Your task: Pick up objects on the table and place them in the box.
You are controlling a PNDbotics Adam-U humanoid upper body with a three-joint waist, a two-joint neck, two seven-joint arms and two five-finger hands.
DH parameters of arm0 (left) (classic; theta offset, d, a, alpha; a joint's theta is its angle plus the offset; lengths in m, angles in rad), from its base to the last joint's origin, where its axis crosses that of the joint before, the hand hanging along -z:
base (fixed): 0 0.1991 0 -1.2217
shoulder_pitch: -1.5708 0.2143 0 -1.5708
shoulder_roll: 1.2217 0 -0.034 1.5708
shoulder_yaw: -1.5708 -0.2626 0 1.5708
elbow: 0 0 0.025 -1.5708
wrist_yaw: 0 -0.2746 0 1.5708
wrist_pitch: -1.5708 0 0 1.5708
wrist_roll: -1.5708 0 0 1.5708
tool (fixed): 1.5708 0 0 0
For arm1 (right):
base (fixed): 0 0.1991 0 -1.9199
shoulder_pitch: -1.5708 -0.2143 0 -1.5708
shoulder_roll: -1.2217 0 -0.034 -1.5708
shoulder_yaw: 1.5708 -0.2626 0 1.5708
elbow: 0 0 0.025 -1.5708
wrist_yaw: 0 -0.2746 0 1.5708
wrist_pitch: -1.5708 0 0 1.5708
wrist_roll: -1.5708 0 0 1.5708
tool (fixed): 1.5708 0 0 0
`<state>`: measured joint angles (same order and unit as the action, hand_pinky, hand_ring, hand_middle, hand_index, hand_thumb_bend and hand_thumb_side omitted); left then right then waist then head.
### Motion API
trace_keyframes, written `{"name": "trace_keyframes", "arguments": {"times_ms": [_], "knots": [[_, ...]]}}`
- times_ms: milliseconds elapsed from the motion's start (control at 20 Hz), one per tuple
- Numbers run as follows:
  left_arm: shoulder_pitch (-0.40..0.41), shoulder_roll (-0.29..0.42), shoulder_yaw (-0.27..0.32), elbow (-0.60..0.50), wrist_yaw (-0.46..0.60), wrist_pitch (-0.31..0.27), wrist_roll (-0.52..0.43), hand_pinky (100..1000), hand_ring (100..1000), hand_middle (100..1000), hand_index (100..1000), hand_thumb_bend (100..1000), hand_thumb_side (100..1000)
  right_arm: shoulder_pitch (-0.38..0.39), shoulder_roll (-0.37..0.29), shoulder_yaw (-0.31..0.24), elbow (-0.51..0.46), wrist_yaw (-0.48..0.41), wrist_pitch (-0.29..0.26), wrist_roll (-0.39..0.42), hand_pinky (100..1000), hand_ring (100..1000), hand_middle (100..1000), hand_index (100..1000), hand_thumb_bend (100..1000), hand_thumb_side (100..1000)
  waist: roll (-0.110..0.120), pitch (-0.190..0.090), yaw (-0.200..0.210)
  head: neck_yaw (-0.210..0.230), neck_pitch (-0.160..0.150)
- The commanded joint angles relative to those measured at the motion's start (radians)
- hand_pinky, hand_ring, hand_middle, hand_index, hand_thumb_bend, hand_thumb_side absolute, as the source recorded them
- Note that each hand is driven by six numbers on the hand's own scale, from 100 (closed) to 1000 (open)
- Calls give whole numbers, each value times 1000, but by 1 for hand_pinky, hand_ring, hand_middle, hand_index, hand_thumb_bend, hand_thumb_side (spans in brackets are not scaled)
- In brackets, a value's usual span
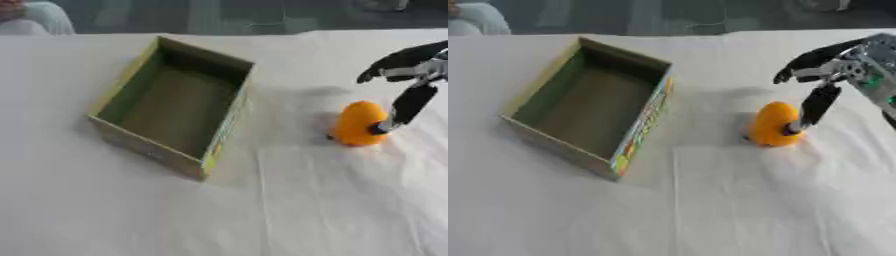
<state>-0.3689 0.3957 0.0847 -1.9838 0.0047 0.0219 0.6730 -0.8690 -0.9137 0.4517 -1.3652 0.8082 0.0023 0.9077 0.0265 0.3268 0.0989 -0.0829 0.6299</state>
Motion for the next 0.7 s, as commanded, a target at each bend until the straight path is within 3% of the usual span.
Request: {"name": "trace_keyframes", "arguments": {"times_ms": [50,550,600,700], "knots": [[-8,23,5,-16,-5,-1,-4,790,677,700,852,100,928,-23,-6,-3,31,21,-16,-1,861,1000,909,1000,552,479,0,-15,2,-3,-12],[-8,22,5,-16,-5,0,-5,790,677,700,852,100,929,-29,9,7,54,10,-33,-1,859,1000,902,1000,557,477,0,-11,3,-3,-9],[-9,22,5,-16,-5,0,-5,790,677,700,853,100,929,-29,11,9,54,6,-35,-1,852,996,859,967,509,465,-1,-11,4,-2,-9],[-9,22,5,-16,-5,0,-5,790,676,700,853,100,930,-31,13,11,54,-4,-36,-1,850,992,847,941,497,463,-1,-12,5,-1,-8]]}}
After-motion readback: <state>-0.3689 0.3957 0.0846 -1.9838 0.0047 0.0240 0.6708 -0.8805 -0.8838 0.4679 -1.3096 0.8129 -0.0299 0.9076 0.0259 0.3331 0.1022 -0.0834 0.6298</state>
